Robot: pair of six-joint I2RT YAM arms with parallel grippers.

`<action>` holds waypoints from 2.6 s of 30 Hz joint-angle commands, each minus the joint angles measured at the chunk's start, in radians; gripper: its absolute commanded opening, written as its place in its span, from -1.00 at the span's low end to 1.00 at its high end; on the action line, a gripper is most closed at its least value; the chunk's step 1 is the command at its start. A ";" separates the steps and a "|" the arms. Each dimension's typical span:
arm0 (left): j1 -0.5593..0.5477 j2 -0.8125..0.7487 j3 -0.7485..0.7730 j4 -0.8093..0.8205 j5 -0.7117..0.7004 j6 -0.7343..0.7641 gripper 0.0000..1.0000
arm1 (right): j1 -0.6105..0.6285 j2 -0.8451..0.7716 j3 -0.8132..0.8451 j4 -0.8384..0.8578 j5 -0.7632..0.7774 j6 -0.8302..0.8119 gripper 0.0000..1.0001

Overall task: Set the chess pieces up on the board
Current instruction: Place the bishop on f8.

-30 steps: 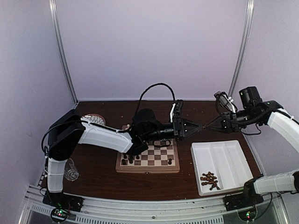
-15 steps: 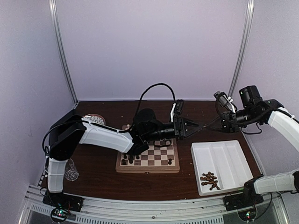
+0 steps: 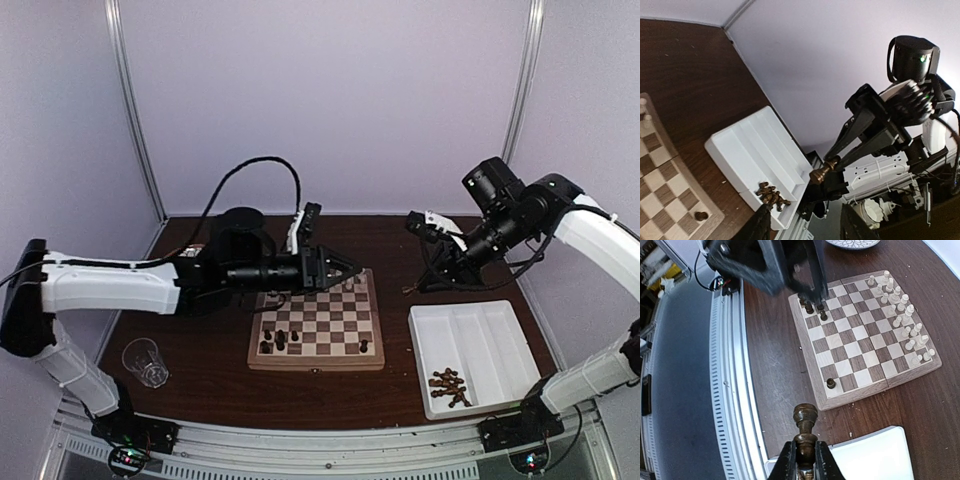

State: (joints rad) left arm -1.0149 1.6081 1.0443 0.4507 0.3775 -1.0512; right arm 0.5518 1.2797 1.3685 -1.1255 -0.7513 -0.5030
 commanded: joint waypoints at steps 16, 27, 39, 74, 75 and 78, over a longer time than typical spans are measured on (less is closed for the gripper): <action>0.407 -0.595 -0.068 -1.214 -0.493 0.511 0.14 | 0.428 0.587 0.505 -0.162 0.547 -0.131 -0.91; 0.614 -0.508 -0.094 -1.146 -0.430 0.731 0.17 | 0.506 0.875 0.759 -0.256 0.634 -0.147 -0.89; 0.730 -0.572 -0.146 -1.134 -0.416 0.718 0.16 | 0.530 1.016 0.833 -0.263 0.692 -0.182 -0.91; 0.740 -0.582 -0.153 -1.127 -0.379 0.717 0.16 | 0.553 1.064 0.826 -0.291 0.738 -0.262 -0.90; 0.740 -0.581 -0.153 -1.127 -0.379 0.717 0.16 | 0.554 1.065 0.826 -0.290 0.741 -0.262 -0.90; 0.740 -0.581 -0.153 -1.126 -0.378 0.717 0.16 | 0.554 1.067 0.829 -0.287 0.745 -0.263 -0.91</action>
State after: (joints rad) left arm -0.2867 1.0401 0.8948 -0.7052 -0.0143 -0.3462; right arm 1.1004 2.3379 2.1731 -1.3998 -0.0250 -0.7601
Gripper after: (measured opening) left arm 0.578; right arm 0.120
